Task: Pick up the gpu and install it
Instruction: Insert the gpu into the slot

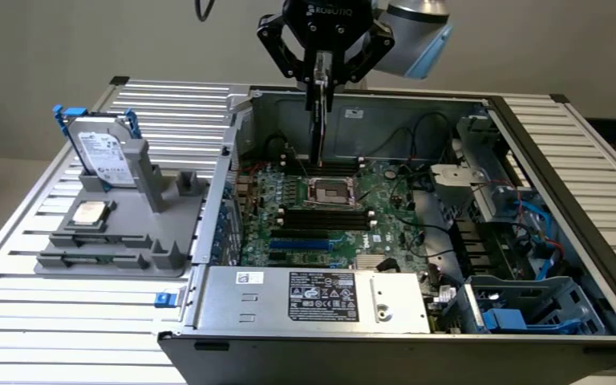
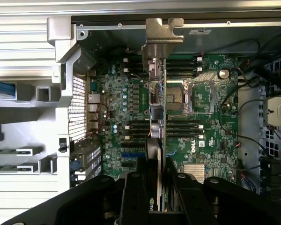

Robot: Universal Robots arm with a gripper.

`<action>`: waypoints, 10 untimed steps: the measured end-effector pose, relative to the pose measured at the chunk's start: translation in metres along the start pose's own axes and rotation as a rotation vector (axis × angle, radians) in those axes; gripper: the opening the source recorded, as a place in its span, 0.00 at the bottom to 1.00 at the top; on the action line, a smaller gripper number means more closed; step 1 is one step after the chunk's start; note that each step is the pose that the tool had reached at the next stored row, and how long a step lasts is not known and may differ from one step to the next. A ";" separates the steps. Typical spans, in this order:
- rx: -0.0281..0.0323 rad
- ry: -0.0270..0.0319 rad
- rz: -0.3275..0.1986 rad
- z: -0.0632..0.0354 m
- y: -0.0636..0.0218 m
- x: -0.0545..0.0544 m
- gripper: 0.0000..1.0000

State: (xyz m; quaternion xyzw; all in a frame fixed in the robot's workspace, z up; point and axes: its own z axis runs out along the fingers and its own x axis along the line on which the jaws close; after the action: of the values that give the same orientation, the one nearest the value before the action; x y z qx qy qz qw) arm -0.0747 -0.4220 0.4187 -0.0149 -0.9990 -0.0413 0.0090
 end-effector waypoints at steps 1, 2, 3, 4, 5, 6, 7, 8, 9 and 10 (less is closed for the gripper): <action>-0.0001 0.0000 -0.001 0.0001 0.0000 -0.001 0.26; -0.0013 0.0005 -0.006 0.0001 0.0001 -0.002 0.26; -0.0017 0.0009 -0.011 0.0002 0.0001 -0.004 0.26; -0.0017 0.0016 -0.020 0.0005 0.0001 -0.005 0.26; -0.0016 0.0025 -0.031 0.0008 0.0001 -0.006 0.26; -0.0012 0.0035 -0.043 0.0010 0.0001 -0.006 0.26; -0.0009 0.0047 -0.056 0.0013 0.0001 -0.007 0.26; -0.0006 0.0058 -0.069 0.0015 0.0001 -0.007 0.26; -0.0004 0.0069 -0.082 0.0018 0.0000 -0.007 0.26; -0.0001 0.0081 -0.097 0.0020 0.0000 -0.008 0.26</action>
State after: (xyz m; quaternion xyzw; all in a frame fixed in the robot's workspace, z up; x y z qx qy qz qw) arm -0.0673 -0.4220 0.4165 0.0338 -0.9985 -0.0418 0.0110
